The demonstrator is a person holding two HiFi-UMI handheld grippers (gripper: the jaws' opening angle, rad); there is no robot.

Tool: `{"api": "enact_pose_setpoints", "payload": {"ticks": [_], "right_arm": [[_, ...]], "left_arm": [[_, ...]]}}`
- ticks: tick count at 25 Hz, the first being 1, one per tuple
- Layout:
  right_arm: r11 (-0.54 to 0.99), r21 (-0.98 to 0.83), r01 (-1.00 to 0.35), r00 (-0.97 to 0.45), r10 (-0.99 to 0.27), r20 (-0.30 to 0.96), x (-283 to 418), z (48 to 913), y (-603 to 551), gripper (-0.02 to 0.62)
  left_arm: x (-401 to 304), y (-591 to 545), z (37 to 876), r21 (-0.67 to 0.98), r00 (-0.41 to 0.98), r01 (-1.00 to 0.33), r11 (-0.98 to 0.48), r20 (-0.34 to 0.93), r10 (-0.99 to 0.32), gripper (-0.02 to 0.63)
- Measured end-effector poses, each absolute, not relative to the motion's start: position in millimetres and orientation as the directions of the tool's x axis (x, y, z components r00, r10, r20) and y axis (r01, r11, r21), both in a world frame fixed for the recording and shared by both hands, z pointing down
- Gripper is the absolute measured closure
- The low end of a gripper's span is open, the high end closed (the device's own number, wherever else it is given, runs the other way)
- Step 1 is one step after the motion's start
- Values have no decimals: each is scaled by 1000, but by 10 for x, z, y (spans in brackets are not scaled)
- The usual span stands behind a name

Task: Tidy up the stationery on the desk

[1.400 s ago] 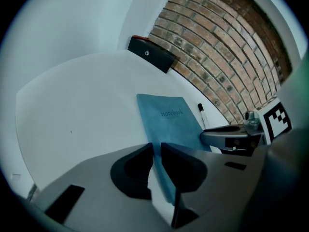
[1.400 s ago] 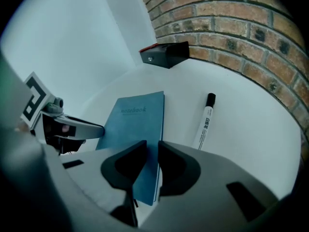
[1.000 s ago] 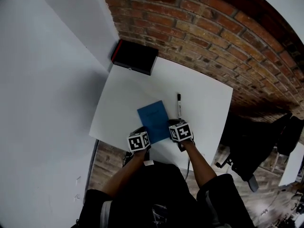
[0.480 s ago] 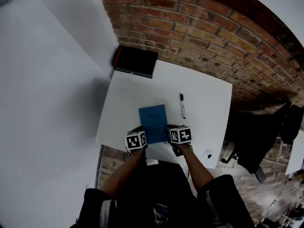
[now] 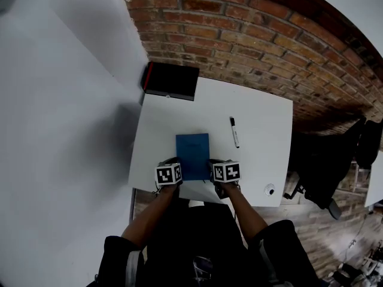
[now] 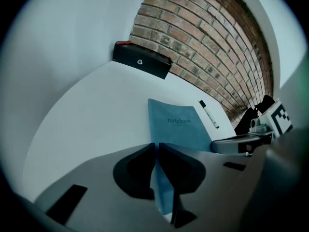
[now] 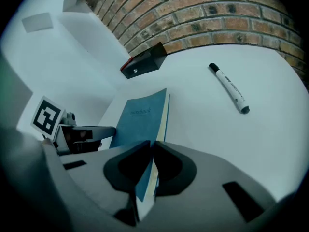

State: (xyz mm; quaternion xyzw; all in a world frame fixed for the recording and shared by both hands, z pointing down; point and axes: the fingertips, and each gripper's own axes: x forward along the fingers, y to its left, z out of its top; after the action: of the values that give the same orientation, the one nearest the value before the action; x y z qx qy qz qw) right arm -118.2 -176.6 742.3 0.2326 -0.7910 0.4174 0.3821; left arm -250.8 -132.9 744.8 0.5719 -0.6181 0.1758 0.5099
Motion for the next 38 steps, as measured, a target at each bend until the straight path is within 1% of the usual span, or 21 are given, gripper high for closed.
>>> {"api": "enact_pose_setpoints", "payload": {"ticks": [13, 17, 24, 35, 38], "right_arm": [[421, -514, -748, -606, -117, 787, -1529, 7462, -1606, 551], [396, -520, -757, -611, -144, 779, -1643, 7467, -1553, 551], [360, -553, -751, -633, -153, 759, -1826, 7487, -1382, 551], [450, -456, -768, -588, -212, 780, -1882, 7580, -1373, 549], [462, -455, -761, -590, -204, 781, -1895, 7581, -1362, 549]], "left_arm": [[-2916, -1359, 7457, 360, 224, -916, 176, 825, -519, 568], [-3032, -1341, 7454, 347, 228, -927, 143, 825, -517, 568], [-3235, -1283, 7452, 326, 226, -939, 112, 827, -515, 568], [-3280, -1279, 7508, 318, 216, -941, 114, 826, -521, 566], [-3280, -1259, 7507, 307, 206, -945, 112, 825, -526, 565]]}}
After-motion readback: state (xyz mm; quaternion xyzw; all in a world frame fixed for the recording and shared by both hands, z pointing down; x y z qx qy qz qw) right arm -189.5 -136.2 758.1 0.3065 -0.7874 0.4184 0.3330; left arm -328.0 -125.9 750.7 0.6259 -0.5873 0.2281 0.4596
